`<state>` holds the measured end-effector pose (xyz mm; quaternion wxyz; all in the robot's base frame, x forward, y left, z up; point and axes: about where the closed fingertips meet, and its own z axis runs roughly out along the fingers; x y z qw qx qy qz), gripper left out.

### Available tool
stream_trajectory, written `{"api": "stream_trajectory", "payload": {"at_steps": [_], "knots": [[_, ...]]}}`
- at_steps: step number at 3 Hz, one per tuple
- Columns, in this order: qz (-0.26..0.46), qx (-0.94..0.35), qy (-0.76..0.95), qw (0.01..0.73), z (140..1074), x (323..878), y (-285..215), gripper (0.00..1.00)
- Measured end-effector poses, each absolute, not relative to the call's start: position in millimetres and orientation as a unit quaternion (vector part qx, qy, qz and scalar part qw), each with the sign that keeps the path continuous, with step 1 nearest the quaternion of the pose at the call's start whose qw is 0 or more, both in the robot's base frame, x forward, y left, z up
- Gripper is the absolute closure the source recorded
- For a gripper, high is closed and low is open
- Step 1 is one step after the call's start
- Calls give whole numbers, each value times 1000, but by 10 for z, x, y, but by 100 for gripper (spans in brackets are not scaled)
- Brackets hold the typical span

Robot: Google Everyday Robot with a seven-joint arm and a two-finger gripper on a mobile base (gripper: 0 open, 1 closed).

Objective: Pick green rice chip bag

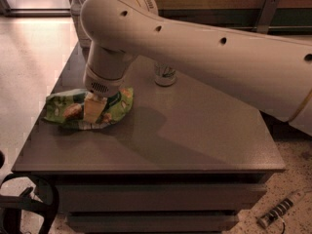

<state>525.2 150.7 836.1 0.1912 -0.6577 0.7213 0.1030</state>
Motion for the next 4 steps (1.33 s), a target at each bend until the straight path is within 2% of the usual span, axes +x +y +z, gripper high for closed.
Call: {"api": "stream_trajectory", "payload": {"at_steps": [1,3,4], "knots": [[102,-659,720,191,8365,5238,1514,100],[114,-666,709,203,8431,5209,1511,100],[131,-673,689,234,8641,5146,1445,100]]}}
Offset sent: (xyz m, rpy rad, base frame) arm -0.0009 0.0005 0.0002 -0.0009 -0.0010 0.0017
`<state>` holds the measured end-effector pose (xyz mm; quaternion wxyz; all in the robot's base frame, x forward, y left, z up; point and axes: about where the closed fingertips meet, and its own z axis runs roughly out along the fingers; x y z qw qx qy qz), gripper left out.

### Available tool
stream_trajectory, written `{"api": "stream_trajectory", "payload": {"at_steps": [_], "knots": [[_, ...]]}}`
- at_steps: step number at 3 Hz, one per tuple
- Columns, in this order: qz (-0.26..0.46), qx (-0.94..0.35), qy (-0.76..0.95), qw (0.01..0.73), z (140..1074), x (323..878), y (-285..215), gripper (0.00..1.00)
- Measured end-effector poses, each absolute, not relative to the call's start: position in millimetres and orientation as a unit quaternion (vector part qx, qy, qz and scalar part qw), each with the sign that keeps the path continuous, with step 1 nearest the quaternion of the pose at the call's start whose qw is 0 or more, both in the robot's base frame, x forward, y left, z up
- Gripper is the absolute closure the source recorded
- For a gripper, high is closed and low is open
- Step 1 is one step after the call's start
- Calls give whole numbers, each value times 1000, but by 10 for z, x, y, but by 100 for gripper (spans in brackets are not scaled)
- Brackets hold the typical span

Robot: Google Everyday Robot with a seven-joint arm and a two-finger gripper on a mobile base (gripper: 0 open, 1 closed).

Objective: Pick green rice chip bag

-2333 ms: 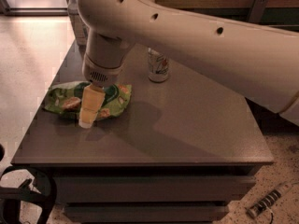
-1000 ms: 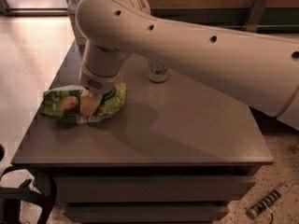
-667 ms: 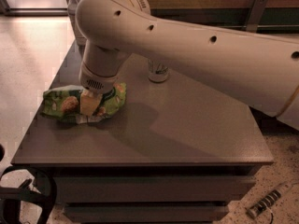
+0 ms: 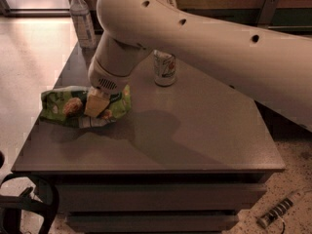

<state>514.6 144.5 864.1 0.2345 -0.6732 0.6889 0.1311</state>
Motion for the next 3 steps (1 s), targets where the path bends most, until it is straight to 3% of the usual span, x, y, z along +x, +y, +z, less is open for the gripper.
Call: {"api": "stream_trajectory", "payload": {"at_steps": [3], "knots": [[132,-667,650,340,9628,5117,966,100]]}}
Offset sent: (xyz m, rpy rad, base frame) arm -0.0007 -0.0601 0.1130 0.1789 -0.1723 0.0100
